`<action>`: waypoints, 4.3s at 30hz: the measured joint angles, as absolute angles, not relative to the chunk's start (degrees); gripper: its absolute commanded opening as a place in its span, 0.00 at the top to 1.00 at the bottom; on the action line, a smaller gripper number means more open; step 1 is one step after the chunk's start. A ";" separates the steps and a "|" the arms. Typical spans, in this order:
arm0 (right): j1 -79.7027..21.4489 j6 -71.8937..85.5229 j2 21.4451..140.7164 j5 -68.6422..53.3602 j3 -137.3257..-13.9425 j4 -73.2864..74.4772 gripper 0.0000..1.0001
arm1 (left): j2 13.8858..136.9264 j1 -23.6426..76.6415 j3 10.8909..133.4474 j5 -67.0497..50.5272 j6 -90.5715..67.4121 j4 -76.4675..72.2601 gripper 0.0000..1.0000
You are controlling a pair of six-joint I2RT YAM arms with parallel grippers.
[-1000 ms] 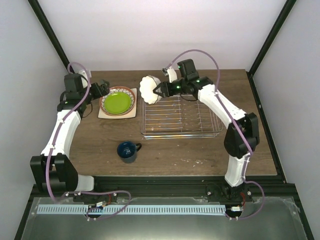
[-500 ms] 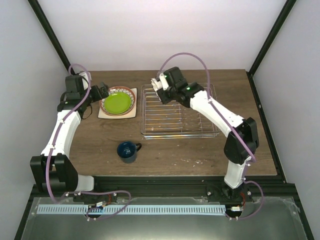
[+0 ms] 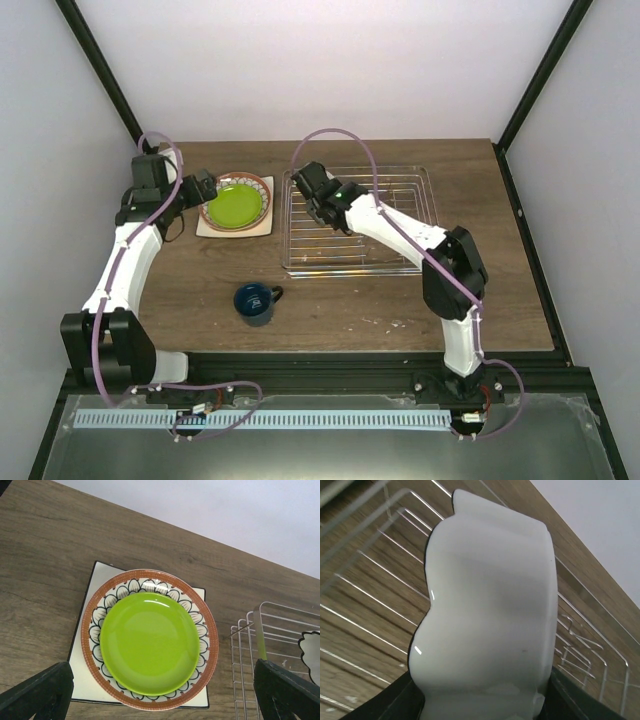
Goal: Load the mixed dishes into the dish rack
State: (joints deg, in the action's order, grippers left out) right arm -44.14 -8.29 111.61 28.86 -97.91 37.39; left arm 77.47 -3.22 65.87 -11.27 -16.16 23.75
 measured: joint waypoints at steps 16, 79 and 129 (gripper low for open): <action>-44.88 -14.52 115.79 39.99 -97.62 34.00 0.74 | 77.47 -4.62 65.45 -13.32 -15.77 23.75 0.00; -46.35 -7.16 104.09 17.15 -96.68 31.75 0.05 | 93.62 -5.65 69.01 -13.06 -13.69 27.51 0.04; -45.45 -2.59 104.36 14.76 -96.73 35.62 0.06 | 107.72 1.17 76.79 -3.66 -6.85 25.50 0.08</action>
State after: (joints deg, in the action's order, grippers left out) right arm -45.45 -2.59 104.36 14.76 -96.73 35.62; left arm 107.72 1.17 76.79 -3.66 -6.85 25.50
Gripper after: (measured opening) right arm 0.942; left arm 0.918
